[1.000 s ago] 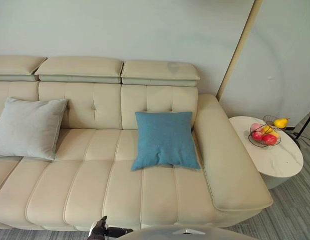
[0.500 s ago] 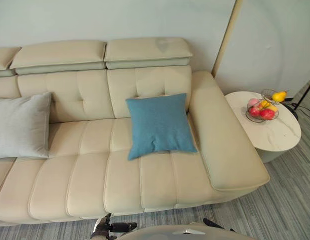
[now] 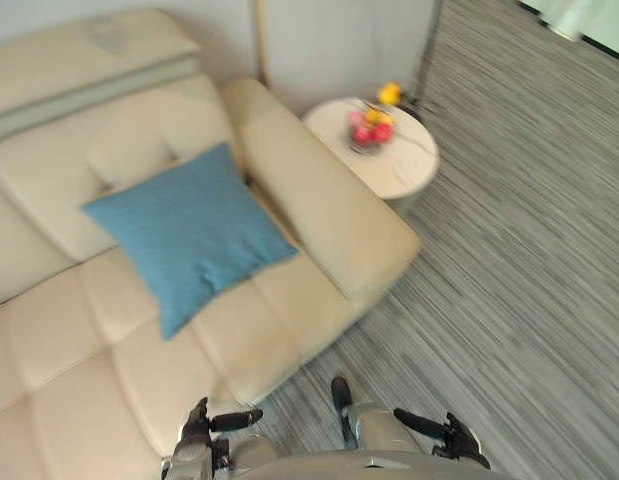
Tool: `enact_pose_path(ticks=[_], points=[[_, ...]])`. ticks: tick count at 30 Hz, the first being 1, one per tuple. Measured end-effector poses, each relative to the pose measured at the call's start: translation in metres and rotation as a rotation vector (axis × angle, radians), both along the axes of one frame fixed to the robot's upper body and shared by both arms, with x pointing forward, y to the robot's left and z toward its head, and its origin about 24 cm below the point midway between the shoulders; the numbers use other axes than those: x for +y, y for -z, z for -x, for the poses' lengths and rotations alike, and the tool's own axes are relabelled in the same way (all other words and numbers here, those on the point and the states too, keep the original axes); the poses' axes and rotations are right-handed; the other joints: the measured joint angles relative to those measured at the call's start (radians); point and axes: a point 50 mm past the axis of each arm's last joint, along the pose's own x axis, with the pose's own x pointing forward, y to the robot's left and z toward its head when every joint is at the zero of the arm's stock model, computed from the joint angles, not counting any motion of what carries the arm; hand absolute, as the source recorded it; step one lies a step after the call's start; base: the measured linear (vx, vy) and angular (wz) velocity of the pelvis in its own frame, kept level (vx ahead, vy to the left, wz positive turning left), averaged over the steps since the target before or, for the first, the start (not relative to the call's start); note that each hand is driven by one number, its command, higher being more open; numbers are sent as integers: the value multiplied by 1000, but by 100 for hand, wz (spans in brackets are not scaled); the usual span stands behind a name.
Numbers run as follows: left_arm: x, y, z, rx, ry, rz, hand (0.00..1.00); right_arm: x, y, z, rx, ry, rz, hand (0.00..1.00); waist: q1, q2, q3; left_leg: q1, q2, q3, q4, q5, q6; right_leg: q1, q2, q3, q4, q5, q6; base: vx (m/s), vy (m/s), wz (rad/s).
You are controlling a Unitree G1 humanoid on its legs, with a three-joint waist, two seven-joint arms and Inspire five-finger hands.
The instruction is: Pick up cushions and gather them together orderly.
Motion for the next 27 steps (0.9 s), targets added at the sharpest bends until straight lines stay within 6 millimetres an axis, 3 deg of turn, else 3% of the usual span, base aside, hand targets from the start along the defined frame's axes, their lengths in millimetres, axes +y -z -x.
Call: enact_pose_path(ticks=[1, 2, 4, 6, 7, 8, 11, 12, 13, 14, 15, 16, 17, 18, 19, 22, 23, 25, 26, 27], points=[[0, -2, -9, -21, 6, -4, 100, 3, -1, -5, -13, -1, -4, 100, -1, -16, 8, 2, 6, 59, 8, 0, 0, -22, -49, -206, 39, -25, -38, 25, 19, -102], [-8, -3, -19, -41, 23, 14, 100, 2, -1, -5, -14, 5, 0, 100, -12, -14, 11, 11, 17, 101, 18, 0, 0, -26, -117, -392, 61, -41, -77, 41, 19, -126], [-17, -4, -25, -57, 38, 35, 100, 1, 0, 0, -3, 30, 5, 100, -11, -13, 11, 68, 28, 176, 7, 2, -3, -7, -193, -582, 127, -77, -132, 82, -17, -106], [-23, -3, -26, -57, 60, 48, 100, -2, 0, 2, 5, 30, 20, 100, -18, -11, 11, 115, 31, 243, -5, 8, -14, 4, -237, -694, 189, -114, -144, 129, -61, -100], [-27, -4, -32, -67, 78, 53, 100, -6, -1, 2, 4, 27, 31, 100, -38, 2, 11, 136, 33, 268, -26, 17, -30, -8, -248, -730, 221, -153, -156, 228, -124, -70], [-29, -5, -35, -77, 93, 54, 100, -9, -2, 0, -3, 29, 39, 100, -44, 8, 9, 148, 29, 278, -40, 41, -46, -22, -226, -713, 230, -164, -152, 241, -154, -68], [-35, -3, -32, -60, 114, 66, 100, -10, -2, -9, -4, 7, 37, 100, -41, 29, 12, 138, 82, 294, 46, 76, -36, -34, -158, -645, 213, -176, -171, 213, -238, -85], [-36, 0, -27, -38, 112, 73, 100, -12, -2, -11, 0, -4, 29, 100, -40, 37, 13, 111, 161, 278, 212, 98, -1, -19, -111, -602, 206, -190, -194, 181, -225, -107], [-36, 1, -23, -23, 108, 75, 100, -10, -1, -10, 4, -4, 25, 100, -38, 36, 16, 92, 199, 247, 300, 110, 29, -3, -92, -580, 197, -193, -202, 268, -331, -106], [-33, 0, -23, -33, 106, 66, 100, -8, 0, -8, 12, -1, 17, 100, -38, 40, 24, 53, 239, 173, 438, 67, 31, 36, -58, -555, 177, -194, -210, 155, -186, -104], [-31, -1, -27, -47, 105, 58, 100, -7, 1, -6, 25, 1, 13, 100, -35, 38, 38, 12, 235, 65, 554, 18, 23, 90, -22, -512, 152, -194, -221, 210, -226, -130], [-31, -3, -29, -62, 106, 54, 100, -6, 2, -3, 35, 4, 9, 100, -30, 37, 42, -36, 188, -45, 587, -11, 5, 137, 3, -472, 128, -194, -227, 126, -76, -118], [-31, -3, -30, -65, 107, 55, 100, -6, 3, -2, 38, 5, 7, 100, -29, 31, 46, -50, 165, -77, 582, -15, 5, 153, 12, -453, 120, -193, -228, 152, -55, -122], [-34, -4, -32, -86, 103, 63, 100, -5, 3, 0, 47, 8, 4, 100, -27, 29, 49, -96, 110, -150, 542, -36, 5, 188, 32, -403, 96, -191, -226, 143, -3, -139], [-38, -6, -38, -116, 99, 76, 100, -6, 3, 0, 47, 12, 4, 100, -20, 30, 50, -154, 46, -218, 454, -38, 3, 212, 51, -344, 78, -190, -223, 138, 18, -161], [-46, -11, -48, -167, 87, 97, 100, -7, 3, 2, 43, 30, 8, 100, 2, 36, 52, -243, -44, -343, 244, -26, -4, 230, 84, -221, 62, -198, -224, 142, 67, -134], [-50, -12, -52, -188, 84, 106, 100, -9, 2, 1, 42, 32, 15, 100, 13, 43, 57, -274, -76, -419, 147, -2, -25, 241, 100, -165, 62, -202, -215, 191, 99, -137], [-52, -13, -52, -197, 72, 115, 100, -9, 2, 2, 47, 36, 19, 100, 20, 43, 56, -277, -99, -495, 75, 66, -21, 252, 117, -96, 73, -223, -203, 276, 151, -135], [-51, -12, -50, -192, 53, 121, 100, -8, 2, 2, 45, 36, 18, 100, 22, 44, 44, -266, -108, -510, 74, 109, 10, 255, 129, -33, 86, -245, -193, 398, 202, -127], [-50, -12, -49, -190, 46, 122, 100, -7, 2, 1, 42, 36, 17, 100, 22, 49, 38, -259, -108, -505, 74, 122, 18, 254, 131, -18, 96, -254, -191, 381, 168, -122]])
